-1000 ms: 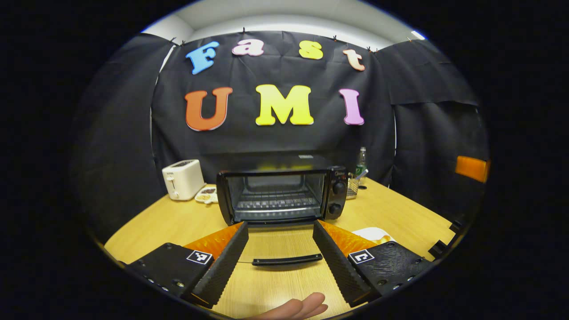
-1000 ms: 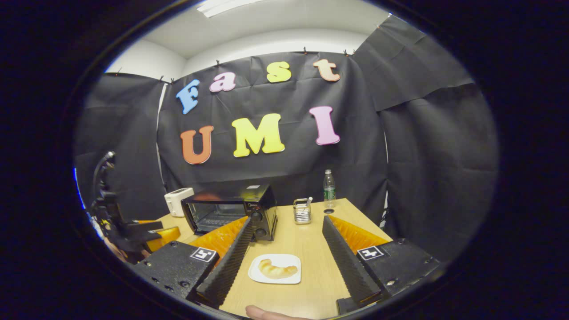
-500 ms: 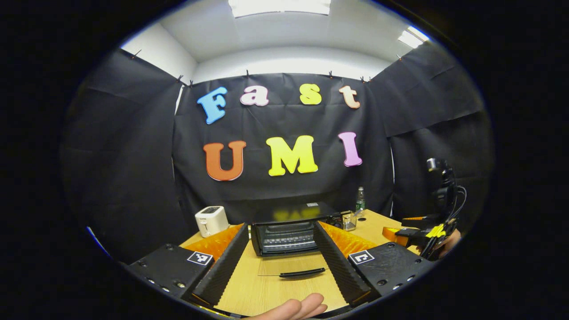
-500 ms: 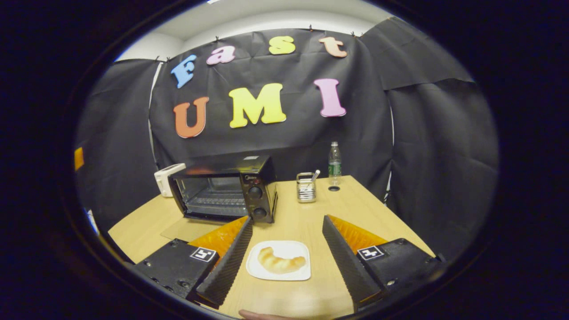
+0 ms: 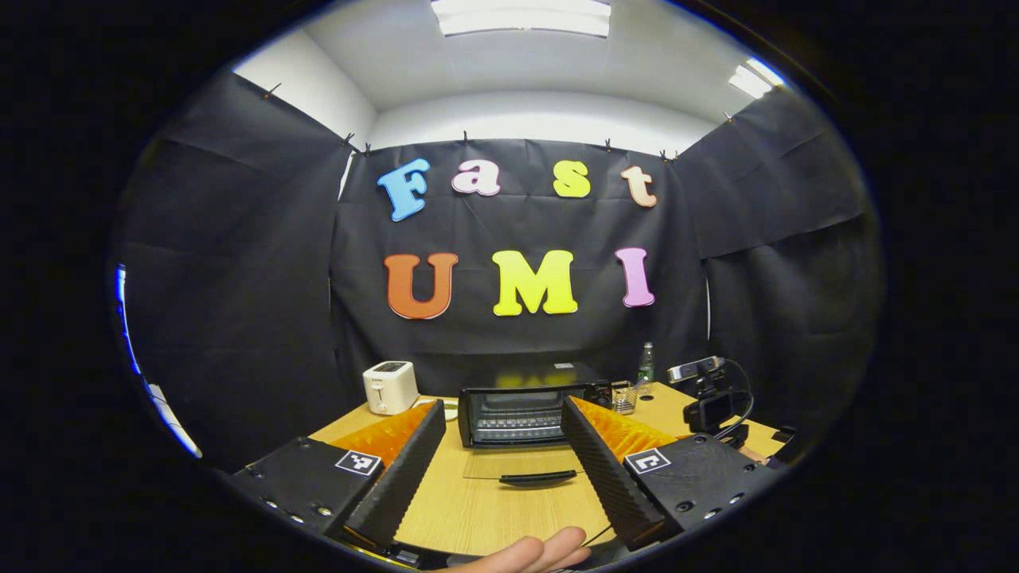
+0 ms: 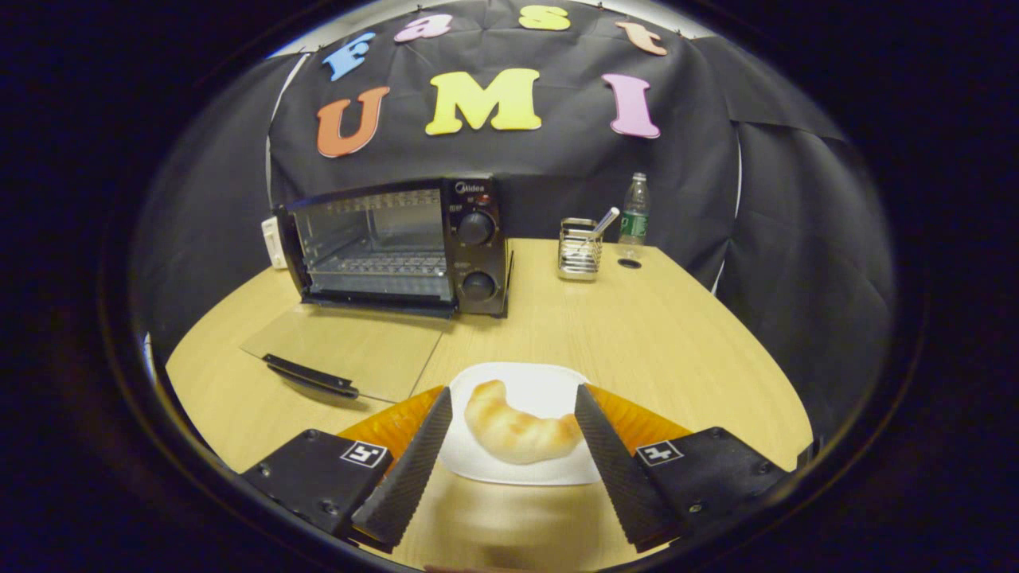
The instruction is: Open the electric oven with the left hand, put the food in, and close the electric oven.
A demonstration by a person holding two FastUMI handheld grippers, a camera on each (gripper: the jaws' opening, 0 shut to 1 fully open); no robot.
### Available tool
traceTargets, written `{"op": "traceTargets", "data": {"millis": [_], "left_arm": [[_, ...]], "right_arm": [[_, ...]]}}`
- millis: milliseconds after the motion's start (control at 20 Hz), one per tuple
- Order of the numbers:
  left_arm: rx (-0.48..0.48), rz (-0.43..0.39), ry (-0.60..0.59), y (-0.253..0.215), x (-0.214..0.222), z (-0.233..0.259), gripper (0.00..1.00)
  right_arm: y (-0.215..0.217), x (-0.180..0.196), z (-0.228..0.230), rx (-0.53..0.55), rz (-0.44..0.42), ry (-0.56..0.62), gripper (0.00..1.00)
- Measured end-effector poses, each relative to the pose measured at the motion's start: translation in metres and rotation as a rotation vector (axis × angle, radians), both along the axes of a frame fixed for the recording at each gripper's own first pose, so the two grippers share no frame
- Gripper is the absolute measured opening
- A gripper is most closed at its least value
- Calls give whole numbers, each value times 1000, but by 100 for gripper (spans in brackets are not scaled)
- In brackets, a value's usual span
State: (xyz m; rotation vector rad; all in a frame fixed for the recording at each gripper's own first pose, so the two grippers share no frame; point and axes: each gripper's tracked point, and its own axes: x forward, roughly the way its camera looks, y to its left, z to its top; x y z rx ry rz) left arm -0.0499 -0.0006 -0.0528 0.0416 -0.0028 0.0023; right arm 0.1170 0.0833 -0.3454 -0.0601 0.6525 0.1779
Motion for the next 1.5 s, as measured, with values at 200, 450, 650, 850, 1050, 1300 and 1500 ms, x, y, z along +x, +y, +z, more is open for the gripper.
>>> {"op": "traceTargets", "data": {"millis": [200, 450, 650, 850, 1050, 1300, 1500], "left_arm": [[6, 20, 35, 7, 6, -13, 95], [-39, 0, 74, 2, 8, -25, 95], [-54, -9, 73, 1, 7, -24, 95], [-54, -14, 80, 0, 8, -28, 95], [-55, -6, 81, 5, 9, -29, 95], [-59, 11, 101, 10, 14, -38, 95], [-56, 13, 120, 11, 17, -46, 95]], "right_arm": [[-5, 0, -31, -29, -13, 55, 94], [-7, 0, -32, -18, 1, 40, 83], [-7, -2, -26, 32, 16, 30, 64], [-1, -5, -15, 79, 39, 2, 42], [6, -9, -9, 57, 70, -8, 28], [5, 0, -13, 4, 127, -35, 54], [12, -2, -18, 11, 175, -19, 67]]}}
